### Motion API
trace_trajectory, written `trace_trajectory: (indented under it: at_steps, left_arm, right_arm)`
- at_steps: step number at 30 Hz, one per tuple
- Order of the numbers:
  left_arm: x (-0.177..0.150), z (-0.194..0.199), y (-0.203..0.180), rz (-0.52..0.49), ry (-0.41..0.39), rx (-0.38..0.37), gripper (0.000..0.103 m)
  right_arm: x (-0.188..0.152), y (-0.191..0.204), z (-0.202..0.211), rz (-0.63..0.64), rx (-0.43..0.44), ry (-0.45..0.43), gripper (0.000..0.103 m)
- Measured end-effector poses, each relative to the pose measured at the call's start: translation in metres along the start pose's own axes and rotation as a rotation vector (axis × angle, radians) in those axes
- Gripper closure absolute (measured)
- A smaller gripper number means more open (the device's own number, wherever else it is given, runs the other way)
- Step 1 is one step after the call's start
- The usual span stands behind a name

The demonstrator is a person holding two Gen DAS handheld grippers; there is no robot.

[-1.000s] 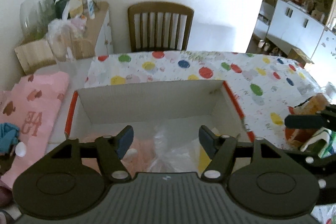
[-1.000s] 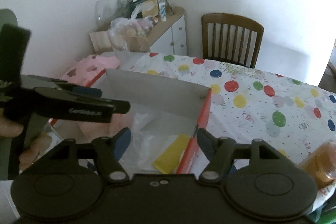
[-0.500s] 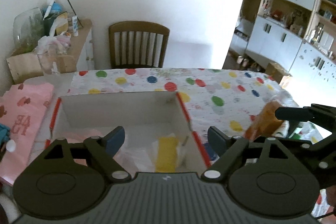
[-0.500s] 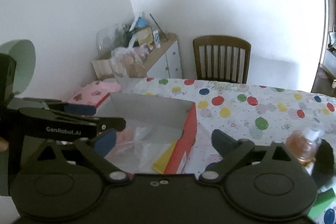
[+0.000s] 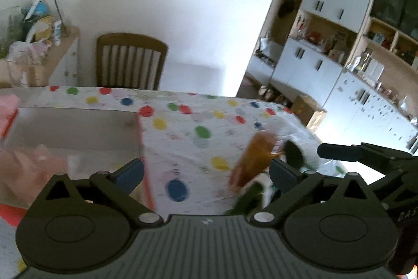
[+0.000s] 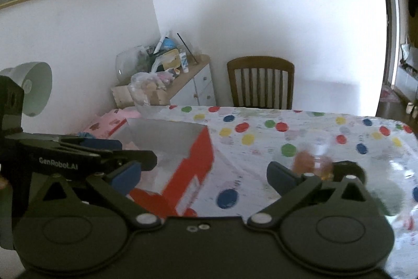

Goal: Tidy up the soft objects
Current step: 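Move both open tools away from the box toward the remaining table items, then grasp the Christmas gift bag handle with the left tool while the right tool grasps bubble wrap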

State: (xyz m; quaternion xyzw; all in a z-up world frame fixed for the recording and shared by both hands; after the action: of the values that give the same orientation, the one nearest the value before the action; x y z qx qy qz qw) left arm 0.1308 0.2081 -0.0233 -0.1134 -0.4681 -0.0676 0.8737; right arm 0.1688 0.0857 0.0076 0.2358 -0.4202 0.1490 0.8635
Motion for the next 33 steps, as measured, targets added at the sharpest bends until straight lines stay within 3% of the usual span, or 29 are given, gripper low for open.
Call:
trace_trajectory:
  at_steps: [8,14,19,24,33]
  left_arm:
    - [-0.011,-0.022,-0.064,-0.03,-0.005,0.009,0.0]
    - [-0.016,-0.045,-0.091,-0.046,0.025,0.064,0.0]
    - [-0.018,-0.065,-0.104,-0.056,0.036,0.064,0.0]
    - [-0.016,-0.088,-0.117,-0.094,0.04,0.09,0.0]
    - [-0.022,-0.133,-0.125,-0.139,0.106,0.047,0.0]
  right_arm:
    - [-0.009,-0.065,0.041,0.016,-0.043,0.014,0.0]
    - [-0.012,-0.126,0.062,-0.034,-0.087,0.021,0.0]
    - [-0.012,-0.166,0.071,-0.037,-0.129,0.019,0.0]
    - [-0.011,-0.199,0.068,-0.032,-0.159,0.033,0.0]
    - [-0.007,-0.247,0.023,-0.013,-0.239,0.091,0.006]
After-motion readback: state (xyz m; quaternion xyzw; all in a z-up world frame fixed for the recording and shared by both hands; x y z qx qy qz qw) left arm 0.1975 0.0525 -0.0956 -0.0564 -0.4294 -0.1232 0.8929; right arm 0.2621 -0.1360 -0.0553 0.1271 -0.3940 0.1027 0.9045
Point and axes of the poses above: each gripper's, at about its wrist camera, not at the fingertips, and z roughly against the way its jaws point, y to its left, x to its top, the point moved 3 cm from there along -z, roughly the way its jaws point, and after that the axes turned 10 degrees about -z, right-handed, at the moved point
